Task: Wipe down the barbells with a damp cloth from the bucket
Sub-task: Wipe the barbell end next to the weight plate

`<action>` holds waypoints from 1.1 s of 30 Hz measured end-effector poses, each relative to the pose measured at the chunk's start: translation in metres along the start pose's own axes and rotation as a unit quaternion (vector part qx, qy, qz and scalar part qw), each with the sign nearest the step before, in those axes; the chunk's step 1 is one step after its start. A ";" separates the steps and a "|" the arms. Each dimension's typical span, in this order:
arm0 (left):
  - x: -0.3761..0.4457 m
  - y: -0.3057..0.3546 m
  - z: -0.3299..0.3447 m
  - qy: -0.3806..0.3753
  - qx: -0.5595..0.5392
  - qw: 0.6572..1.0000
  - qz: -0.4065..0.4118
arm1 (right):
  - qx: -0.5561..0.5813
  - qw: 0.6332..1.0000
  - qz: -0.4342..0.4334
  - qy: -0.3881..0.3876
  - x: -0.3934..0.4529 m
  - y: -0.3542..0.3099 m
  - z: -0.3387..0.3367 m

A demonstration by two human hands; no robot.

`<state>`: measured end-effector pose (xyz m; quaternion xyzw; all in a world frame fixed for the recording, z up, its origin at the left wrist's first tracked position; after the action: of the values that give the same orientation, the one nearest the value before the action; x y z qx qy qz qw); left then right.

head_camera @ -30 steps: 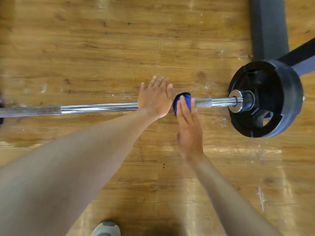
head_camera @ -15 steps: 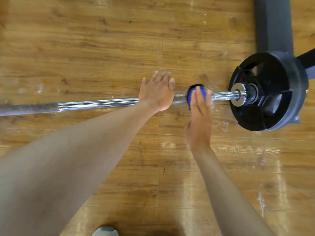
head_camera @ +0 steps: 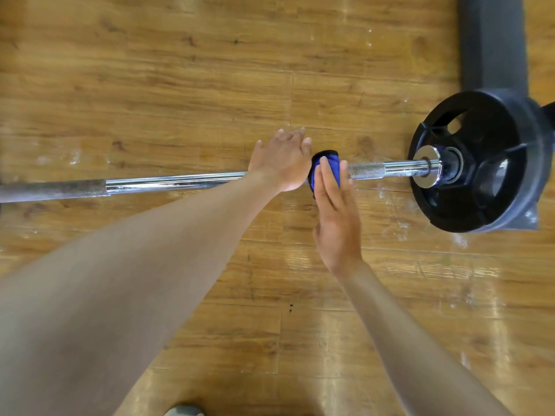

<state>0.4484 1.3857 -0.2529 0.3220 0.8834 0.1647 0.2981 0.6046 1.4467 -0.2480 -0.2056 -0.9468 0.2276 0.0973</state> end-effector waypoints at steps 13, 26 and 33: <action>0.001 -0.001 0.001 -0.005 0.003 1.000 0.008 | -0.027 0.992 0.114 0.048 0.008 0.035 -0.016; -0.003 0.002 0.001 0.052 0.049 0.997 0.003 | -0.005 0.988 0.151 0.029 0.006 0.004 -0.010; -0.022 0.010 0.011 0.115 0.115 0.987 0.011 | -0.034 0.981 0.186 0.045 0.000 0.035 -0.025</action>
<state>0.4740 1.3791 -0.2473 0.3427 0.9212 0.1012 0.1539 0.6239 1.4850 -0.2424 -0.3912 -0.8938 0.2003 0.0893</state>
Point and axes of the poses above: each hand's wrist, its own x-axis towards the middle knuckle, its own z-axis out of the palm, y = z × x, the point moved 4 cm from there along x, towards the middle knuckle, and after that the axes turned 10 degrees about z, right-handed, at the moved point
